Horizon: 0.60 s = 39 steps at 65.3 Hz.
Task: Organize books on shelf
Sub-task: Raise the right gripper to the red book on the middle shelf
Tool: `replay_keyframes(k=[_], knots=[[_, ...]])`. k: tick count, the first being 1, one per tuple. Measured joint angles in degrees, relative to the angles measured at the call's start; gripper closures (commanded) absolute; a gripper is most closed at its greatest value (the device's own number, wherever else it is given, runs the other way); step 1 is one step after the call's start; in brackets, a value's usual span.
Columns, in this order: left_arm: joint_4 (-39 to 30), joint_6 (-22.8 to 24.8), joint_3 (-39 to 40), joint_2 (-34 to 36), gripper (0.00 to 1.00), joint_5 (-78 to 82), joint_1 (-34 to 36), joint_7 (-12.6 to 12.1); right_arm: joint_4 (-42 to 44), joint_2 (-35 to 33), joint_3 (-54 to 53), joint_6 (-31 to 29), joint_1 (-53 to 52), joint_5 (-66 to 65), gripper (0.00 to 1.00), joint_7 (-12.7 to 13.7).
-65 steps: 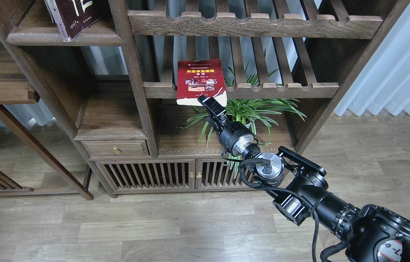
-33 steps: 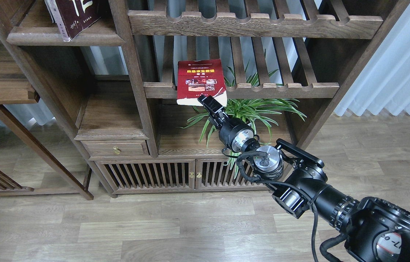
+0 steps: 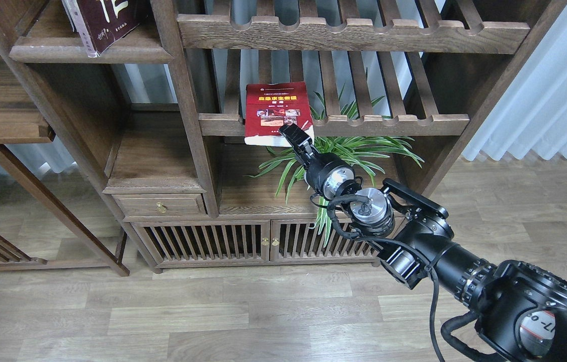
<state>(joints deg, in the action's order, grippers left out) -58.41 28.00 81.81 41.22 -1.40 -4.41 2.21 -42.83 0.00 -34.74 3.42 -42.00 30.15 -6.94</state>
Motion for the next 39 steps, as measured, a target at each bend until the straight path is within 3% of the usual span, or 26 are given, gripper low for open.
replay_keyframes(k=[19,28,39], knots=[[-0.1,0.0,1.7,0.0,0.0,0.0,0.3,-0.5,1.3,0.0,0.1,1.1,-0.6,0.0,0.14,0.0],[-0.1,0.0,1.8,-0.2,0.0,0.0,1.0,-0.5,2.4,0.0,0.1,1.1,-0.9,0.0,0.1,0.0],[-0.1,0.0,-1.4,-7.4,0.0,0.0,9.0,-0.5,1.6,0.0,-0.8,0.3,-1.0,0.1,0.06,-0.2]])
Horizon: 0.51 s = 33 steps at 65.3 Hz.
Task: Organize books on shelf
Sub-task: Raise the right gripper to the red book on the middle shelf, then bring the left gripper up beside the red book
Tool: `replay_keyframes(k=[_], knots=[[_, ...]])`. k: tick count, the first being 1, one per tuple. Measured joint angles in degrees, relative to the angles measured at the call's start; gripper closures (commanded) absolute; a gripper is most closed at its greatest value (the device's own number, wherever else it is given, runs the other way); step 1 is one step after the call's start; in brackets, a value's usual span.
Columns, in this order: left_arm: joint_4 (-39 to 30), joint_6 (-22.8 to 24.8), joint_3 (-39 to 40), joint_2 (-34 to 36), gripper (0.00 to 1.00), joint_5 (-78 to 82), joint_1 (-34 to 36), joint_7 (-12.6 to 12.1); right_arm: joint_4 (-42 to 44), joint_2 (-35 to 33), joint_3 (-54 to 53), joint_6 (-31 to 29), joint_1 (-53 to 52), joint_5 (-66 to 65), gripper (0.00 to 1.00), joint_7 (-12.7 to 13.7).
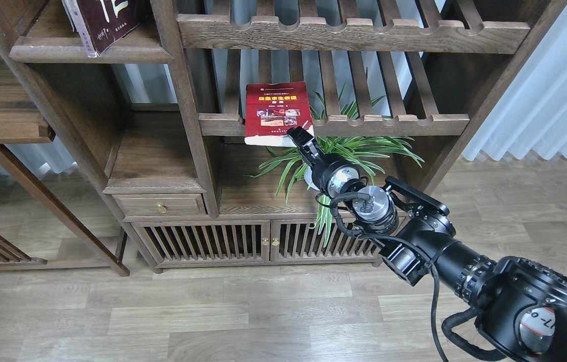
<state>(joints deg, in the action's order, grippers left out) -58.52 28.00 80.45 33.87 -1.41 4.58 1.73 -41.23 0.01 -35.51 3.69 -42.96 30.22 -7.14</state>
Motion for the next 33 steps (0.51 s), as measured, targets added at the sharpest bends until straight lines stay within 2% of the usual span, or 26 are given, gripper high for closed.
replay_keyframes(k=[7,8,23,33], knots=[[0.4,0.0,-2.9,-8.4,0.0,0.0,5.7,-0.1,-2.1,0.0,-2.3,-0.2,1.4,-0.4,0.05,-1.0],[0.6,0.0,-4.5,-12.4,0.0,0.0,7.5,-0.1,-3.8,0.0,-4.1,-0.2,2.8,-0.8,0.05,-1.4],[1.7,0.0,-10.0,-25.8,0.0,0.2,12.1,0.0,-12.5,0.0,-10.5,0.1,10.2,-5.5,0.02,-1.6],[5.1,0.0,-13.3,-32.8,0.0,0.2,14.6,0.5,-17.1,0.0,-15.4,-0.2,16.0,-8.4,0.02,-1.6]])
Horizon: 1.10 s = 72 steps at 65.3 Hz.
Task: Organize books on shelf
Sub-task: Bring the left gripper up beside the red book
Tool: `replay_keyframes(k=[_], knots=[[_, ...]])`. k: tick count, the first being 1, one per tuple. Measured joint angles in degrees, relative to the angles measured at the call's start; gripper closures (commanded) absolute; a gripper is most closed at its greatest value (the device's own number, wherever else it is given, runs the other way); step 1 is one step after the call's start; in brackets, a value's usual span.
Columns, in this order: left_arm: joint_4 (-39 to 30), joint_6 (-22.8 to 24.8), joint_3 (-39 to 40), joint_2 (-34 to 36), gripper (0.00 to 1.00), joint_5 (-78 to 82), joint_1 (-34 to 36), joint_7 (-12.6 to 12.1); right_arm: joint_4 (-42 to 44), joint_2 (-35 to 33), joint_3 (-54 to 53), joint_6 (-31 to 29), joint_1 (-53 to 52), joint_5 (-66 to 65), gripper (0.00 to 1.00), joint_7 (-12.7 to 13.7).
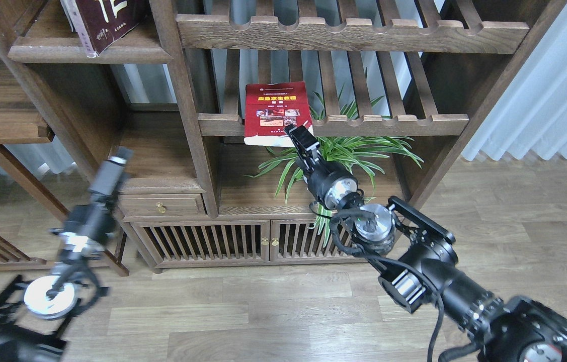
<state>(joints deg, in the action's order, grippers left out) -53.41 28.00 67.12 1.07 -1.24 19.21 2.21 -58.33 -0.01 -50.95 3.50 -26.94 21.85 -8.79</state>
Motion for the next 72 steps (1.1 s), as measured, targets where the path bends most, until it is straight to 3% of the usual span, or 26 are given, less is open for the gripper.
replay_keyframes(k=[13,24,37,49,62,72], knots=[[6.3,0.0,-0.9,-1.0,0.0,-1.2,3.9,0.9,-5.4,0.0,-3.5,-0.2,4.6,-0.6,0.02,0.0],[11.6,0.0,-6.7,-1.1,0.0,-9.1,11.8,5.1,-9.7,0.0,-6.7,-0.2,9.3,-0.6,0.02,0.0],[15.4,0.0,-12.3,-1.1,0.0,-10.7,16.8,5.4,-13.7,0.0,-8.5,-0.4,13.7,-0.7,0.02,0.0],[17.6,0.0,-17.4,-1.1,0.0,-10.8,20.2,4.0,-15.7,0.0,-9.8,-1.3,16.1,-0.7,0.02,0.1],[19.5,0.0,-21.5,-1.1,0.0,-10.7,24.2,-0.8,-17.0,0.0,-10.8,-1.6,17.6,-1.1,0.02,0.1],[19.7,0.0,-22.9,-1.1,0.01,-11.7,26.1,-1.6,-17.2,0.0,-11.5,-1.9,18.1,-1.6,0.02,0.1]])
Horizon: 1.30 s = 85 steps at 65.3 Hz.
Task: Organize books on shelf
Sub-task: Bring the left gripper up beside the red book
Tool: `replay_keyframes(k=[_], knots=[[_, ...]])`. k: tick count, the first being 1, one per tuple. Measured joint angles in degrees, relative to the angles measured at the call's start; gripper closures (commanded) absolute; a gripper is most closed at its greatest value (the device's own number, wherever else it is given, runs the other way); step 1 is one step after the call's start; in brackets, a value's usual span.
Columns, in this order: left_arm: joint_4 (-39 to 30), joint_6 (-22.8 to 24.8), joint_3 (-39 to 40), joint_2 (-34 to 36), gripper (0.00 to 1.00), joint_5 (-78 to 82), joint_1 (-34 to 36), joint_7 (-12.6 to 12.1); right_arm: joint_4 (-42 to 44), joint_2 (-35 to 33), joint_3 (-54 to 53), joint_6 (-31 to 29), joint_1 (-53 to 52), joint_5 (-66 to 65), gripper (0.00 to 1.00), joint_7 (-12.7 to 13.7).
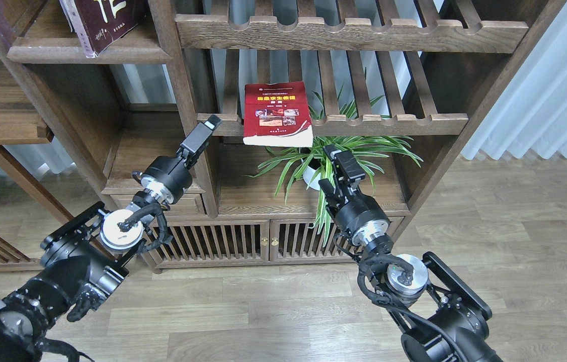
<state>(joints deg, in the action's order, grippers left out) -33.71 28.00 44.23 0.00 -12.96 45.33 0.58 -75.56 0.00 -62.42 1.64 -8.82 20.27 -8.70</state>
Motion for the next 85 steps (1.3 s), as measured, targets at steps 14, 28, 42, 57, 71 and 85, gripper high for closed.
replay_keyframes(k=[14,28,42,57,71,85], knots=[[-0.1,-8.2,-4.4,0.0,0.01,-8.6,3.2,-2.3,0.0,0.0,-0.4,-0.5,0.2,-0.1,0.02,0.0],[0.1,-11.9,-8.0,0.0,0.01,-9.7,3.3,-6.2,-0.1,0.0,-1.1,-0.6,0.3,-0.1,0.02,0.0],[0.2,-14.2,-10.3,0.0,0.02,-9.2,3.4,-9.0,-0.1,0.0,-1.5,-0.6,0.3,-0.1,0.02,0.2],[2.8,-16.0,-10.6,0.0,0.02,-9.7,6.4,-9.2,0.1,0.0,-1.6,-0.6,0.3,-0.2,0.02,0.2],[3.0,-17.6,-10.7,0.0,0.03,-9.7,7.8,-9.3,0.1,0.0,-1.6,-0.7,0.6,-0.2,0.02,0.2],[3.0,-17.6,-10.8,0.0,0.04,-10.4,8.6,-9.3,0.0,0.0,-1.6,-1.4,0.7,-0.3,0.02,0.2]])
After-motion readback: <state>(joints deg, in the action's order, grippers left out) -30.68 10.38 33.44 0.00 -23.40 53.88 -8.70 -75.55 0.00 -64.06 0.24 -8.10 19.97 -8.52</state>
